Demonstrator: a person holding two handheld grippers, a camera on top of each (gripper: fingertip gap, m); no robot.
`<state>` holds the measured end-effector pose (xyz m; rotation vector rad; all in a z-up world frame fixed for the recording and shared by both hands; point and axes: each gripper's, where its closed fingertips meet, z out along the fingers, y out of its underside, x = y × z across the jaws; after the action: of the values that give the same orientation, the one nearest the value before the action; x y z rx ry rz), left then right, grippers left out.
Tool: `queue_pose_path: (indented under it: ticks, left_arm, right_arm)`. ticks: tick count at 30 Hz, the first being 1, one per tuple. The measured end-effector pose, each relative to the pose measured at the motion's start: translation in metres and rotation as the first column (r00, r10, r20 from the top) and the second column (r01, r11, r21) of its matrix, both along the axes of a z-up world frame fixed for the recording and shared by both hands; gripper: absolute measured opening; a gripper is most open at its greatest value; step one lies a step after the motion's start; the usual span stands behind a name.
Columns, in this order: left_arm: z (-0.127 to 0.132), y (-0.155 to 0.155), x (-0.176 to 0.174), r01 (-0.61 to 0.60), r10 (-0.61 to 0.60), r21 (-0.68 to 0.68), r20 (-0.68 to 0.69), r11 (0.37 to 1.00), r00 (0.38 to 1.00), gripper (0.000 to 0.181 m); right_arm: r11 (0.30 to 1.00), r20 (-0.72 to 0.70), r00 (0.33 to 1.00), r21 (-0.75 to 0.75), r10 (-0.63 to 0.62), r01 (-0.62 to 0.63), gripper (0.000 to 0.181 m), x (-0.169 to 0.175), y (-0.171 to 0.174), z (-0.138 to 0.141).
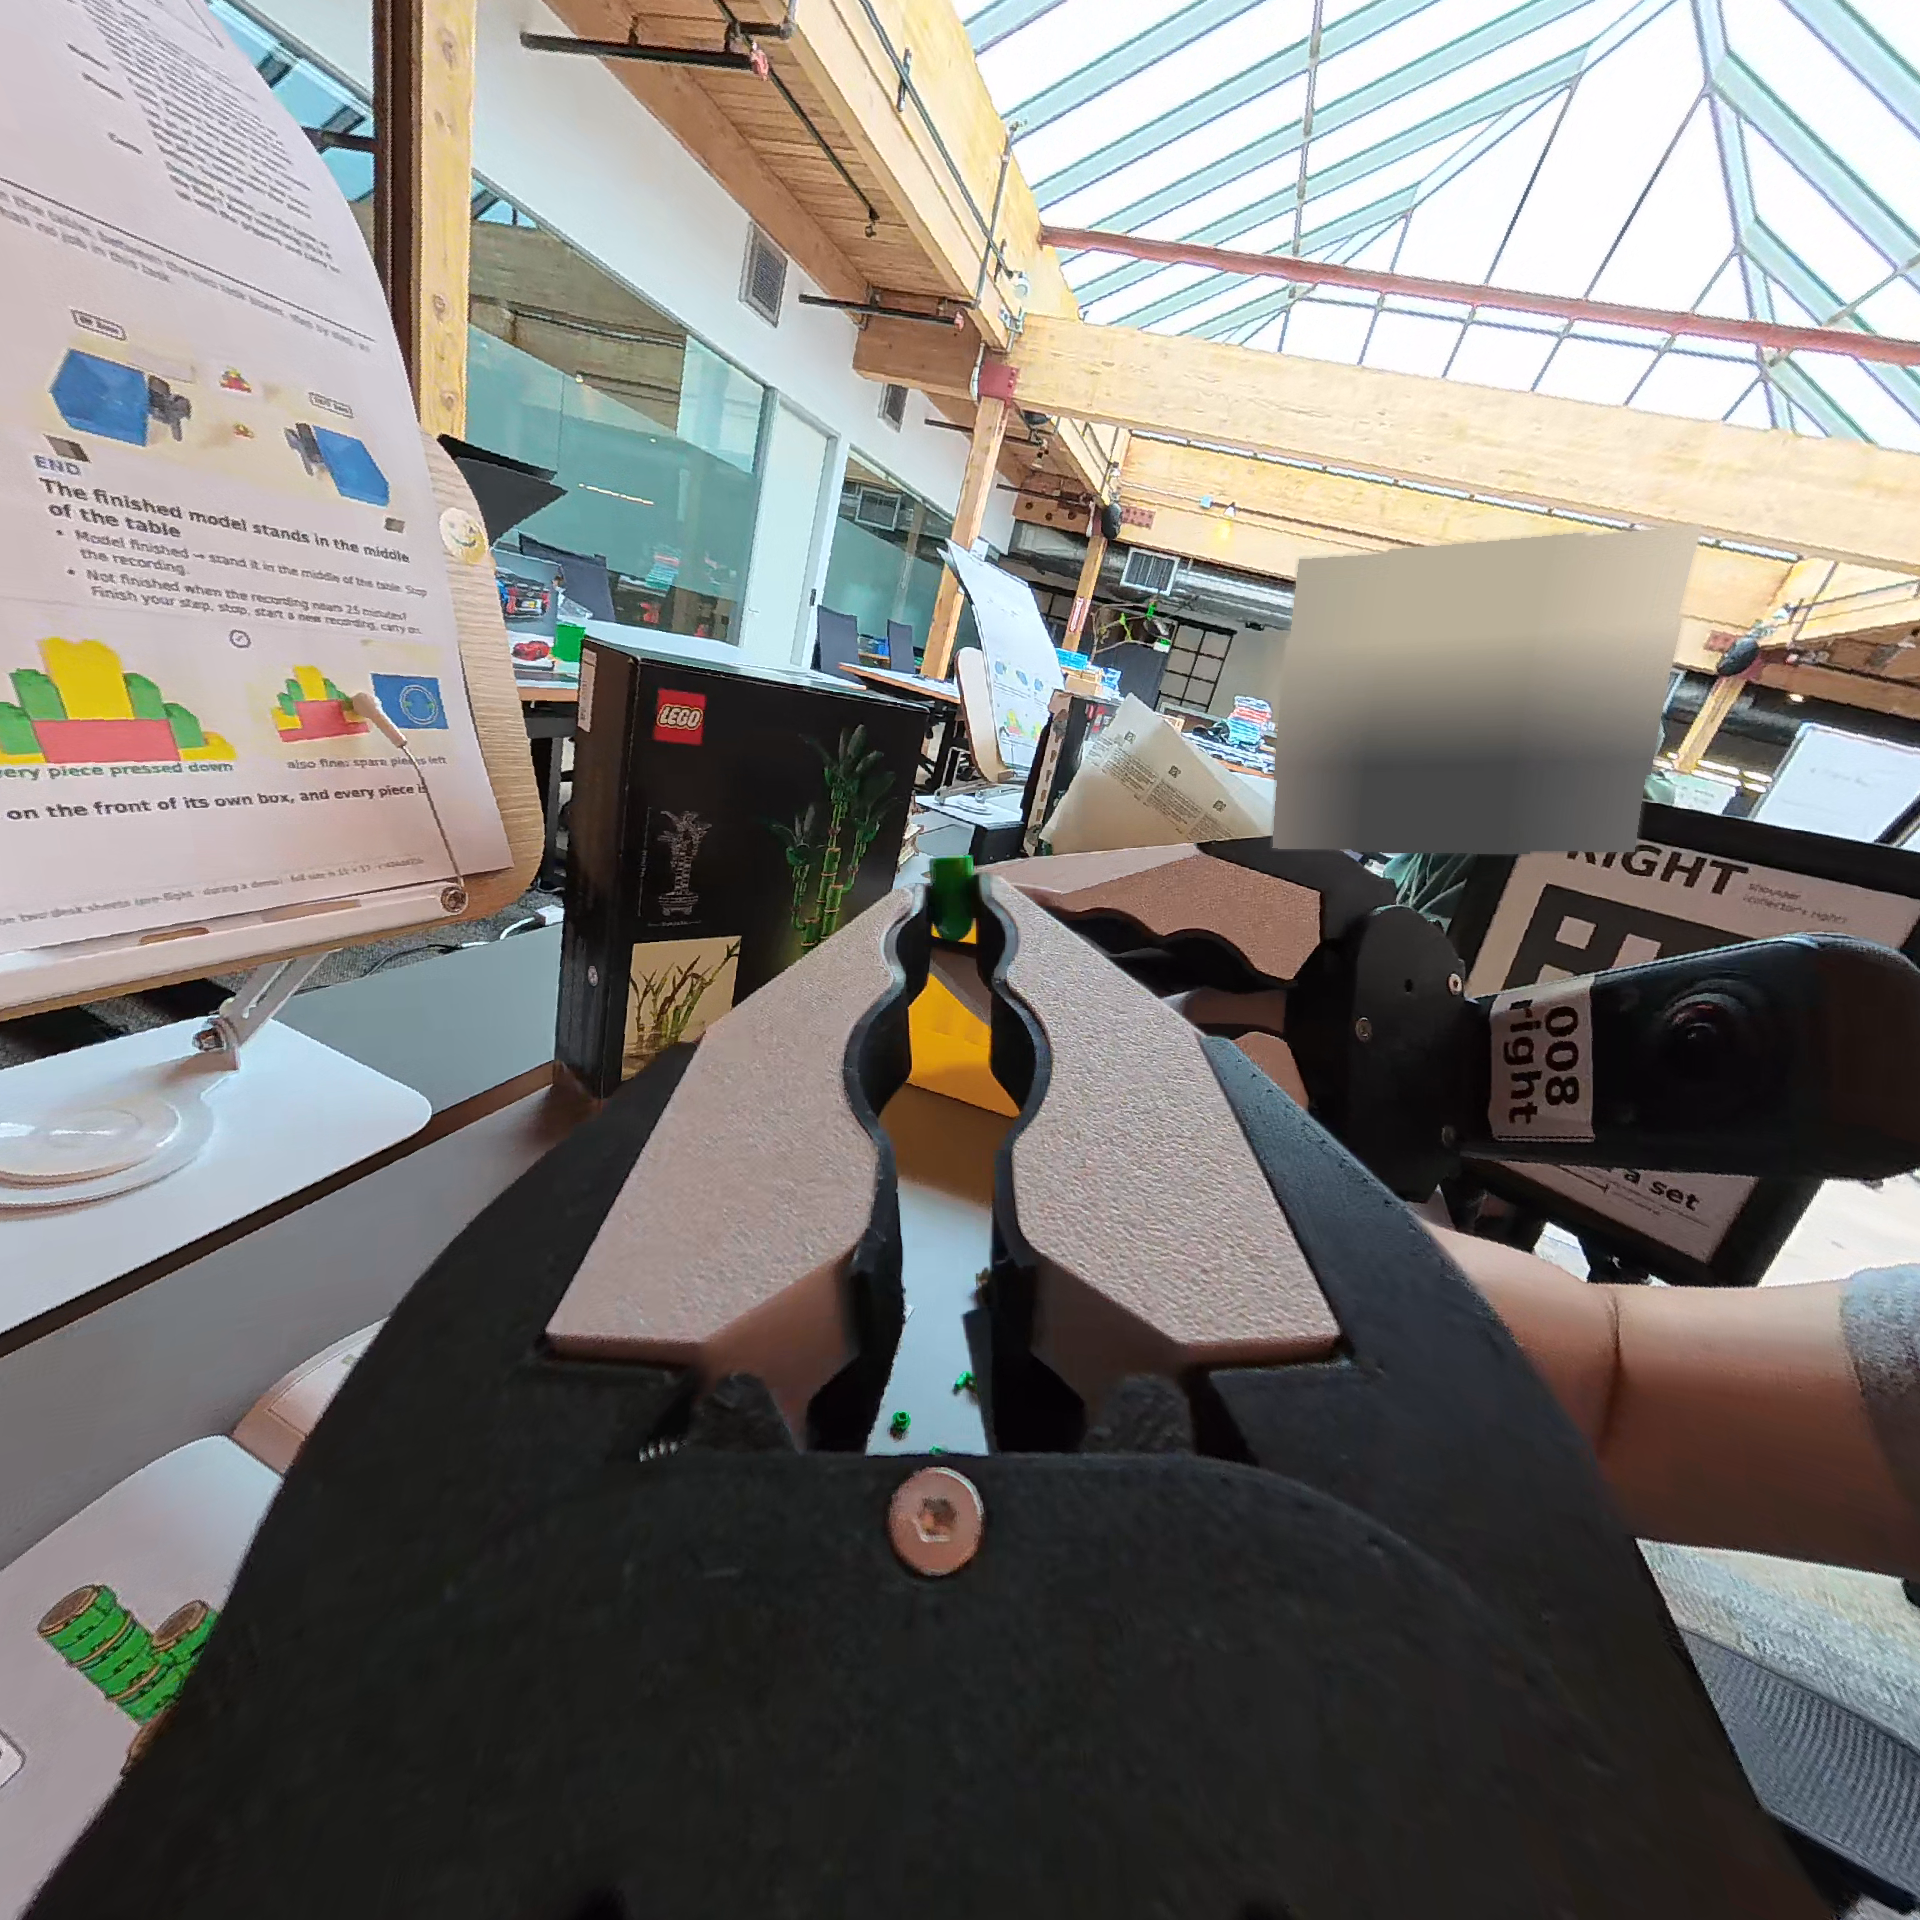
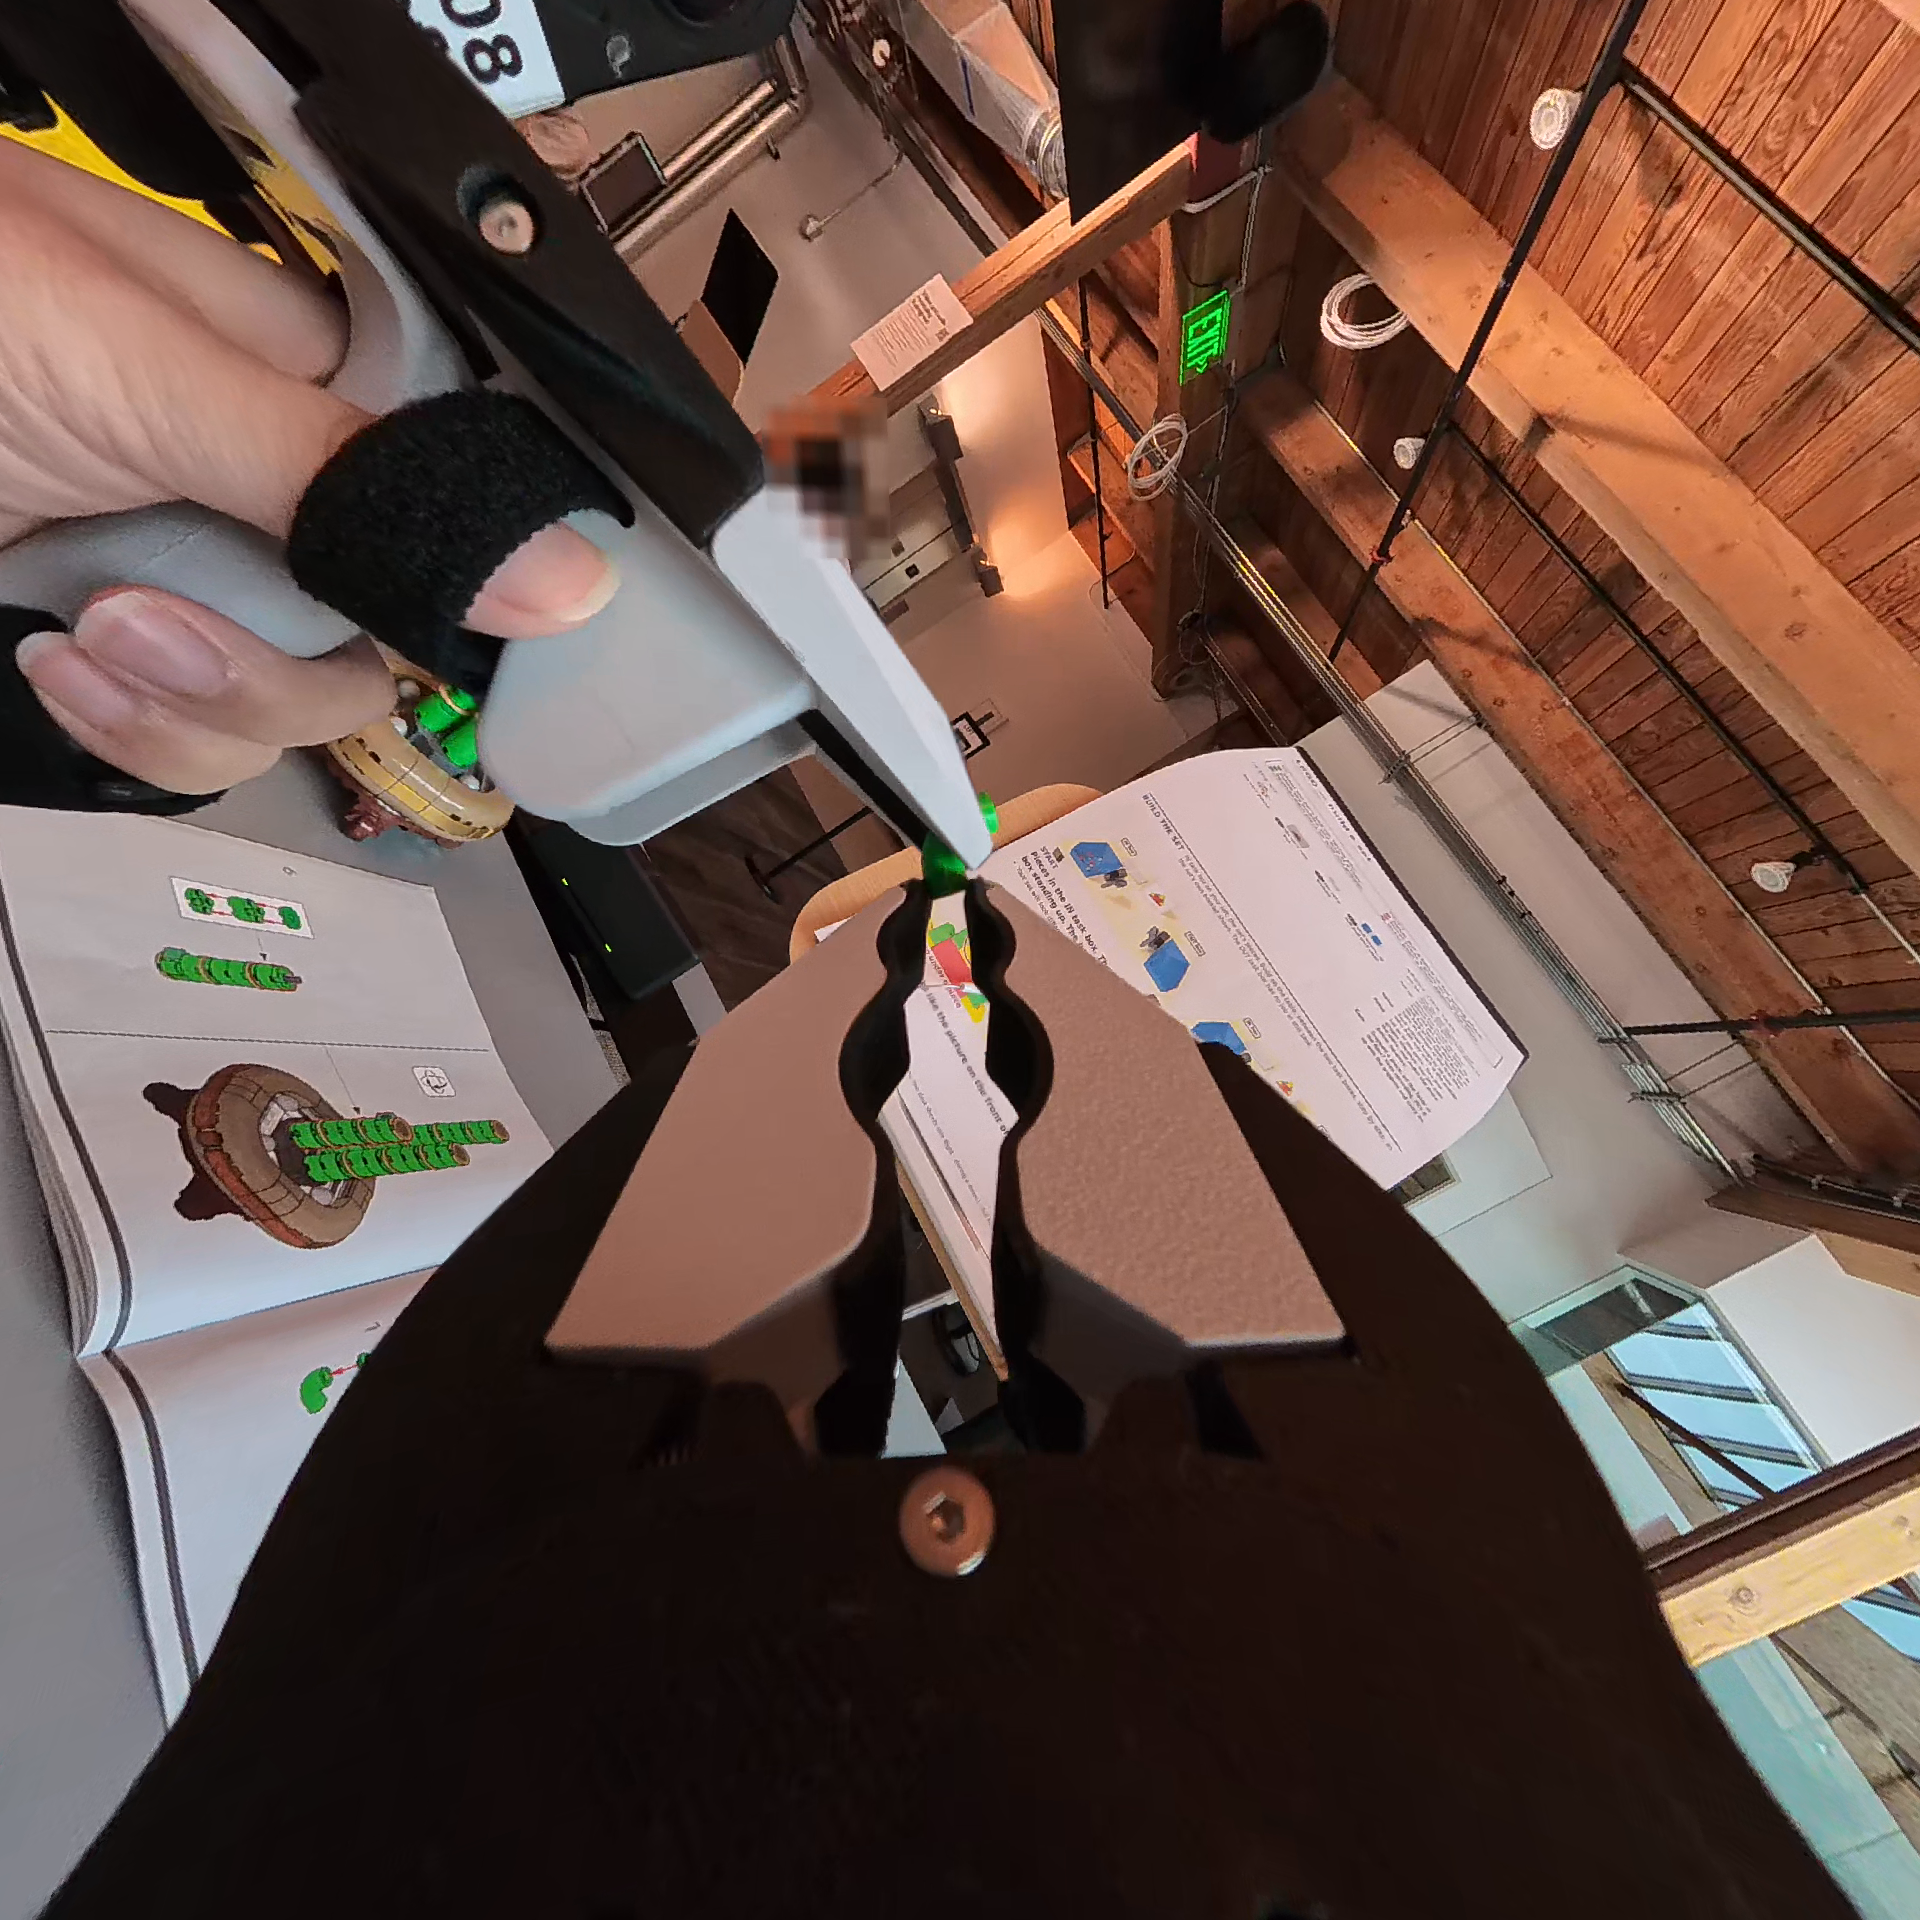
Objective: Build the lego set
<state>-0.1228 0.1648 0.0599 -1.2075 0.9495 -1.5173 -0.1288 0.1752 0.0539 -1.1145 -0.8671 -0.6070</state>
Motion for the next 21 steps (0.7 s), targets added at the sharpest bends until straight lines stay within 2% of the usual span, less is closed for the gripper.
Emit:
queue_pose_path:
  ticks: [5, 9, 12, 15, 18, 21]
  left_arm:
    - [0.0, 0.0, -0.001, 0.0, 0.0, 0.026, -0.005, 1.0, 1.0, 0.005]
    - [0.005, 0.017, -0.015, -0.067, 0.069, 0.089, -0.017, 0.994, 0.997, 0.005]
    - [0.007, 0.054, -0.049, -0.18, 0.187, 0.153, -0.03, 0.972, 0.982, 0.005]
    - [-0.002, 0.083, -0.078, -0.209, 0.219, 0.139, -0.06, 0.968, 0.974, 0.005]
    - [0.002, 0.09, -0.091, -0.186, 0.187, 0.08, -0.017, 0.979, 0.982, 0.005]
    - [0.007, 0.088, -0.093, -0.183, 0.183, 0.085, 0.004, 0.979, 0.983, 0.005]
  right_arm:
    - [1.0, -0.022, 1.0, -0.003, 0.015, -0.015, 0.006, -0.002, 0.0, 0.001]
    - [0.997, -0.018, 0.998, -0.05, 0.056, -0.057, 0.013, 0.002, 0.001, -0.001]
    - [0.988, -0.039, 0.999, -0.156, -0.015, 0.008, 0.013, 0.035, 0.012, -0.005]
    - [0.954, -0.1, 0.992, -0.296, -0.075, 0.043, 0.014, 0.07, 0.019, -0.016]
    - [0.935, -0.149, 0.982, -0.35, -0.121, 0.062, 0.014, 0.095, 0.02, -0.018]
    - [0.92, -0.177, 0.975, -0.388, -0.137, 0.059, 0.014, 0.1, 0.022, -0.022]
